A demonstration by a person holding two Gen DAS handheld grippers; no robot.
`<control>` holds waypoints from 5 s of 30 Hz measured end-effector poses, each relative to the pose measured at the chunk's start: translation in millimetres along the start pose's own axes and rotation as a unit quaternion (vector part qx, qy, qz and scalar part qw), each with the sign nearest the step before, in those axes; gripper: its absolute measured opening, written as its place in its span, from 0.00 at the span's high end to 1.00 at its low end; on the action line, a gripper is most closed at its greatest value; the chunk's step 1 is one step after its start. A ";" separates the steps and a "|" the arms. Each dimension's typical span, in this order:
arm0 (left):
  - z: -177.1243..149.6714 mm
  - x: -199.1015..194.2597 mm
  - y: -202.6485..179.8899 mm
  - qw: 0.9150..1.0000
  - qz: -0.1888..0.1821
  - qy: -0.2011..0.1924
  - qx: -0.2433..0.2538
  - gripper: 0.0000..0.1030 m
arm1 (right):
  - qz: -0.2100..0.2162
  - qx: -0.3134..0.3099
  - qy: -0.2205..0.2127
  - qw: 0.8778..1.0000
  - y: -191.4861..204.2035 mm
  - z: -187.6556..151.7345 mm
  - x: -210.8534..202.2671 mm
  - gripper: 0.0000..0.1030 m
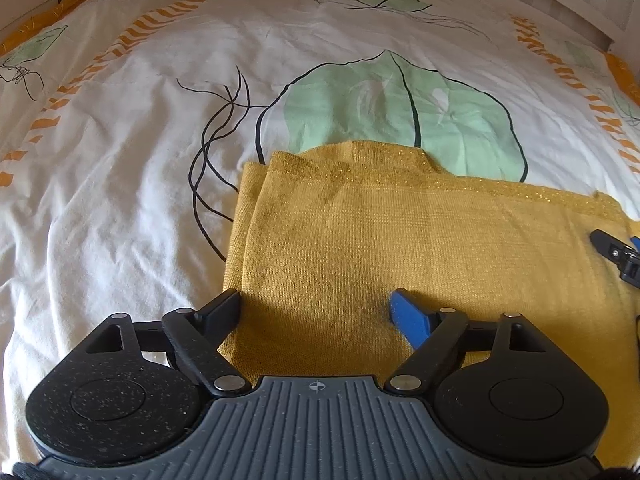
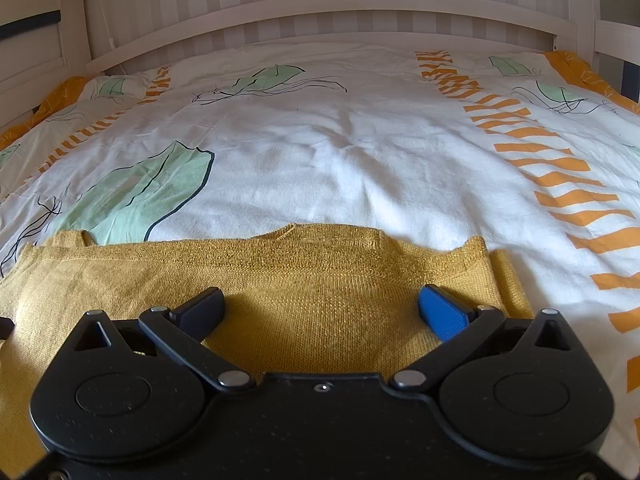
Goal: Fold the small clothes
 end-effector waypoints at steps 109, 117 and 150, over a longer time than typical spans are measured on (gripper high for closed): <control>-46.9 -81.1 19.9 0.998 -0.059 -0.004 -0.032 0.24 | 0.267 0.250 0.153 0.918 -94.0 -35.2 -40.0 0.00; -46.6 -79.9 25.5 0.998 -0.052 -0.003 -0.035 0.24 | 0.246 0.235 0.166 0.926 -91.5 -31.5 -45.2 0.27; -35.8 -126.2 94.6 0.993 -0.050 -0.055 -0.088 0.24 | 0.177 0.027 0.206 0.962 186.9 30.1 -117.2 0.77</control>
Point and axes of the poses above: each gripper's, at about its wrist camera, not at the fingertips, and x roughly the way its jaws point, y to its left, z to its top, the point moved 6 cm from there along x, roughly the way its jaws point, and after that the axes turned 14 degrees about -z, right-handed, at the moved point
